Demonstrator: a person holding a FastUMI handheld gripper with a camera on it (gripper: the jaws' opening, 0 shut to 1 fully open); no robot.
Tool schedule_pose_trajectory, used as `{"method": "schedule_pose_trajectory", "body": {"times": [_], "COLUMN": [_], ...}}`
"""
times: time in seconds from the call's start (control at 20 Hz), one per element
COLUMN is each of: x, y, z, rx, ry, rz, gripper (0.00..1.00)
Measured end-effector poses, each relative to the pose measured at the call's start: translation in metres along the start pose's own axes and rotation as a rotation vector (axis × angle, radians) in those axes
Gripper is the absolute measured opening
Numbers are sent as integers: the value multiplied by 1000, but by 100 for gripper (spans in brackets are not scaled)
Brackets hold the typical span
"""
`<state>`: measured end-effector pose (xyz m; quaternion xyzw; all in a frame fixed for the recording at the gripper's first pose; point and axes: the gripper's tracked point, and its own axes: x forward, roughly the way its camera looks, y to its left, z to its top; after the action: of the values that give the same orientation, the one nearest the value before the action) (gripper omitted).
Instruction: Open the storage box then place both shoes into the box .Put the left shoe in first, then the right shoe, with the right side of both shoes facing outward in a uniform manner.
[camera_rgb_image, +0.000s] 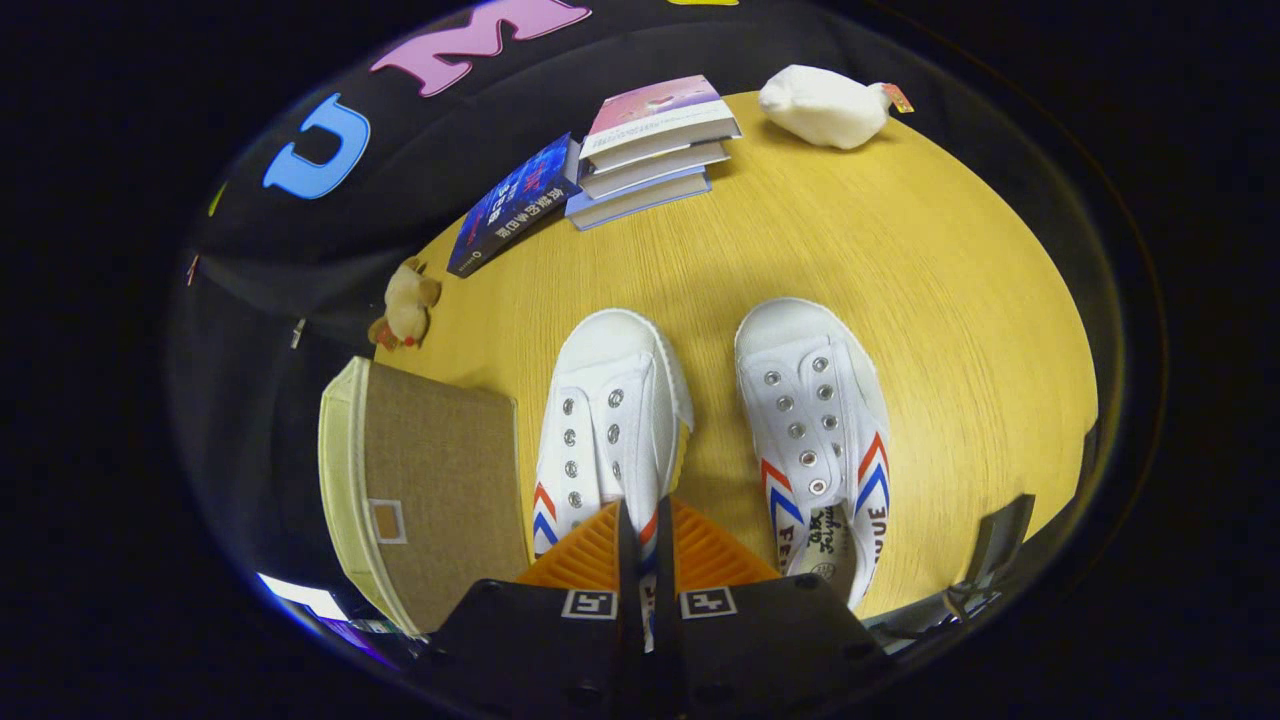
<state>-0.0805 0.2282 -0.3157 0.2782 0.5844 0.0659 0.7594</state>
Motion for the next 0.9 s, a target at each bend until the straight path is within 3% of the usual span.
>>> {"method": "schedule_pose_trajectory", "body": {"times": [0.35, 0.5, 0.7, 0.9], "x": [-68, -91, -76, -46], "y": [100, 149, 214, 258], "z": [22, 8, -18, -53], "rx": [-60, -66, -68, -69], "ry": [-42, -30, 20, 70], "rz": [66, 80, 147, 160], "gripper": [8, 8, 8, 8]}}
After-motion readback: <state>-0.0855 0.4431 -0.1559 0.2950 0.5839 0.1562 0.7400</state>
